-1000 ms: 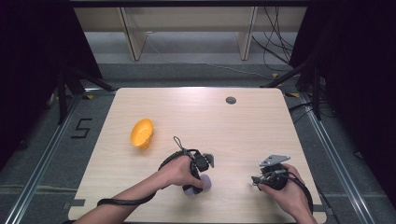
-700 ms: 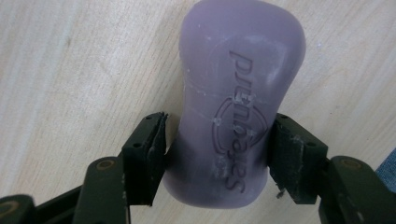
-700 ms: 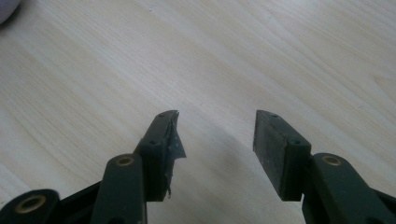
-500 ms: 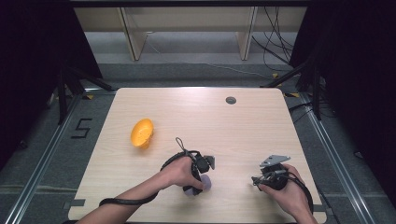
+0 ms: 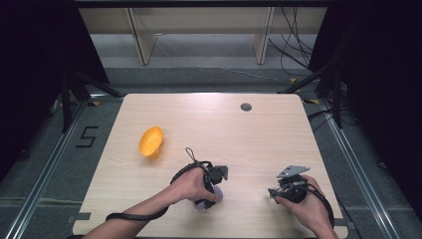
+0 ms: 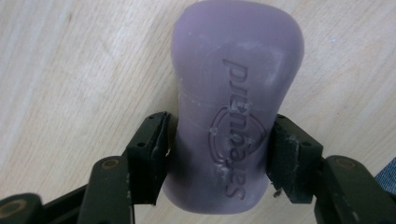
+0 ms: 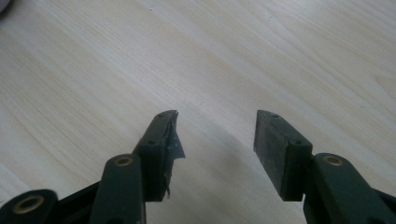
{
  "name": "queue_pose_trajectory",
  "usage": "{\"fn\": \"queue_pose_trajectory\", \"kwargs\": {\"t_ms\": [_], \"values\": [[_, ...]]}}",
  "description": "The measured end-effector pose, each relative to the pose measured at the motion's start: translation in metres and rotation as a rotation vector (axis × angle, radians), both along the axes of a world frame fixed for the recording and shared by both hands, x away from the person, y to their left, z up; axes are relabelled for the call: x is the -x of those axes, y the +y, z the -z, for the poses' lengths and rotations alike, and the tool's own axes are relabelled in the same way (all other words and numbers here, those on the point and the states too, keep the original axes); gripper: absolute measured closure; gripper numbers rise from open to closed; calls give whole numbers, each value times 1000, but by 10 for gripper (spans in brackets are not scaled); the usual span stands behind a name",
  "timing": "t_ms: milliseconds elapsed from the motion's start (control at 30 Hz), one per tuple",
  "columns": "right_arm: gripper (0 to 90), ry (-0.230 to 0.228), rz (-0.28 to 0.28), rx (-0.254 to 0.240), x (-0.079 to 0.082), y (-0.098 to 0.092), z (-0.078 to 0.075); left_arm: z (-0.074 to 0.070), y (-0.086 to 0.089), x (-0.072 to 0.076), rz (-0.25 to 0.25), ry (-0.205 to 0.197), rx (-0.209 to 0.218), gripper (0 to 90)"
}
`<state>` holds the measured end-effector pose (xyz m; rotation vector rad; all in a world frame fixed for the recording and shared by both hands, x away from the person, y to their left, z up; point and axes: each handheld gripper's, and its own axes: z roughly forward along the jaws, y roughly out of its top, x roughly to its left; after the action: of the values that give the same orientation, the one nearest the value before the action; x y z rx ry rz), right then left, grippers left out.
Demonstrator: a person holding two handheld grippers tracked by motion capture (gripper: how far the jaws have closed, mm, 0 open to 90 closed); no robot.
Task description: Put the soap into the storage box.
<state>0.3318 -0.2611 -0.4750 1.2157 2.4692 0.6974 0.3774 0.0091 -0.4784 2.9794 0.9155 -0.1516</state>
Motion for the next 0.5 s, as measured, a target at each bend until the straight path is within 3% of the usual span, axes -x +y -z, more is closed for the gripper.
{"fn": "queue_pose_trajectory", "kwargs": {"t_ms": [267, 300, 333, 500], "values": [[496, -4, 0, 1, 0, 0, 0, -4, 9, -3, -17, -26, 11, 466], [495, 0, 2, 1, 0, 0, 0, -4, 10, -5, 7, -39, 8, 467], [495, -2, 5, -5, 0, 0, 1, -1, 11, -5, -29, -12, 15, 469], [495, 3, 4, -4, 0, 0, 1, -4, 13, -6, -35, -8, 6, 475]]}}
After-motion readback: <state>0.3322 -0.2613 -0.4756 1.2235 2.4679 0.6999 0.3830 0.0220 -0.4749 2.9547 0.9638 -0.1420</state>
